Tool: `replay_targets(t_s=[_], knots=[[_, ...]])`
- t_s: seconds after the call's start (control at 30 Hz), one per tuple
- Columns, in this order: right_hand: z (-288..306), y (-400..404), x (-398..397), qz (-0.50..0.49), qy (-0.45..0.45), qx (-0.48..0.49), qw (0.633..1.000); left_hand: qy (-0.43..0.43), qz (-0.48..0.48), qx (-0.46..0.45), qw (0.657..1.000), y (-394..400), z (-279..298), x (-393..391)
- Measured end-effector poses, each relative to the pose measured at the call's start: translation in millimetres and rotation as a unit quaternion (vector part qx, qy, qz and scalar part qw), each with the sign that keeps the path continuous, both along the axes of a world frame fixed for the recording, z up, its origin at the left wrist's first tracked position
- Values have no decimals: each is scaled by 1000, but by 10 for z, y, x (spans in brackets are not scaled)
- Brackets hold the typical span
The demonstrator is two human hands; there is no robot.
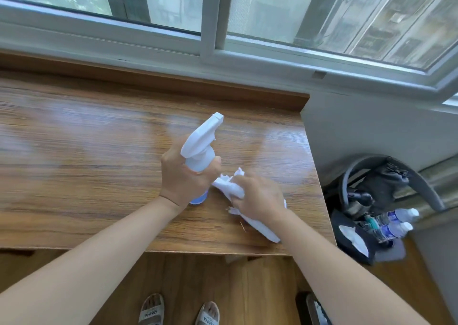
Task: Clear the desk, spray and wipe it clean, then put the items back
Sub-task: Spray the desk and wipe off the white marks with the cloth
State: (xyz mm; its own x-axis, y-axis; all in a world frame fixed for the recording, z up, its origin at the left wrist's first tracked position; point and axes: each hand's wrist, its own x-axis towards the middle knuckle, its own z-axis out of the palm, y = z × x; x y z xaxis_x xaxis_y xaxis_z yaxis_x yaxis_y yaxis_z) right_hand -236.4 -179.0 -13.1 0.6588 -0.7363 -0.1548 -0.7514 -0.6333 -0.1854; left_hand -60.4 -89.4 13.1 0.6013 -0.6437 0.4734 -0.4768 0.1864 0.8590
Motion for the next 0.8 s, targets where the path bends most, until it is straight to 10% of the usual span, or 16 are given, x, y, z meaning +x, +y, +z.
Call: replay_targets(t_s=[0.8], knots=[[-31, 255, -44, -74, -22, -6, 997, -29, -2, -12, 1000, 9, -43, 35]])
